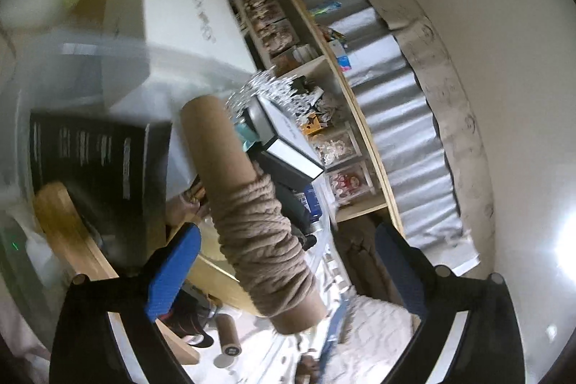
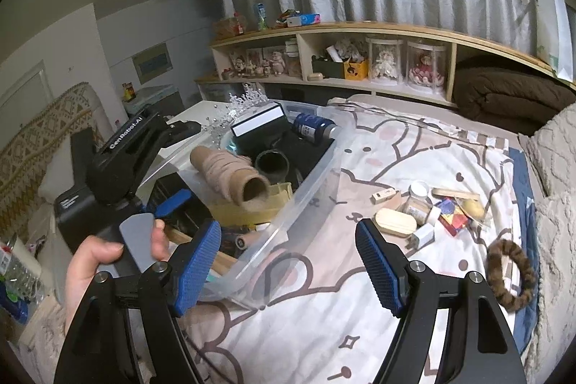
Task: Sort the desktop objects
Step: 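Lower the rope-wrapped tube into the bin and open the left tool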
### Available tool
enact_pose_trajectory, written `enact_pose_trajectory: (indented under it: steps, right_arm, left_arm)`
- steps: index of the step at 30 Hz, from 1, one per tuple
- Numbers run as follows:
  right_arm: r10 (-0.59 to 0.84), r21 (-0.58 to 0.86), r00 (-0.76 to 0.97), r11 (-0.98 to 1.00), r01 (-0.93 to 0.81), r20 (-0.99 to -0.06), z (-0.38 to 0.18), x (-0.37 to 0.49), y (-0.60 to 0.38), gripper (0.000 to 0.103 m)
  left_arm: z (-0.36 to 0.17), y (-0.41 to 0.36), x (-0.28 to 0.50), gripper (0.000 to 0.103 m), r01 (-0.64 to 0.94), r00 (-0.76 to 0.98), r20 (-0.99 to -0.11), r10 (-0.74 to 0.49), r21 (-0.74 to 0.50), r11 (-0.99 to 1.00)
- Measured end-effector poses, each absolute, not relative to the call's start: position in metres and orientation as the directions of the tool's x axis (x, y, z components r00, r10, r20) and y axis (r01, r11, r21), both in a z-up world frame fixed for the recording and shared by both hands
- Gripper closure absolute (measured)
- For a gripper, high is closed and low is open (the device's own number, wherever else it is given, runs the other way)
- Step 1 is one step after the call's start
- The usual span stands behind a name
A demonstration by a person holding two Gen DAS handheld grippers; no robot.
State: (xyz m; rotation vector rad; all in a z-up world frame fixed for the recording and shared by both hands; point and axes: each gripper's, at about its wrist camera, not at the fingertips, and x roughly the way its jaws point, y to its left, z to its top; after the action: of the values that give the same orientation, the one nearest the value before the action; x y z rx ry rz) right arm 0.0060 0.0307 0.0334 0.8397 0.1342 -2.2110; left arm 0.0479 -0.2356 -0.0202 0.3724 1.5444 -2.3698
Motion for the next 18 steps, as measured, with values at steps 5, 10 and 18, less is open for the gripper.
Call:
enact_pose_trajectory:
  steps: [5,10,18]
  right_arm:
    - [-0.617,0.128,-0.469,-0.679,0.723,-0.632,0.028,-0.006,-0.001,0.027]
    - [-0.643,0.177,-0.401,-0.644,0.744,-0.652,0.018,-0.025,-0.033,0.04]
    - [-0.712,0.384,-0.301,-0.628,0.677,-0.635,-0.004,-0.055,-0.05,0.088]
  left_arm:
    - [0.007,-0.241,0.048,0.007,0.371,-0.919,-0.376,-0.121,-0.717,-0.59]
    - [0.01,-0.261,0.067,0.013,0.38,-0.909,-0.388,-0.15,-0.629,-0.678]
    - [0.015,-0.283,0.087,0.019,0.392,-0.899,-0.395,-0.191,-0.528,-0.754]
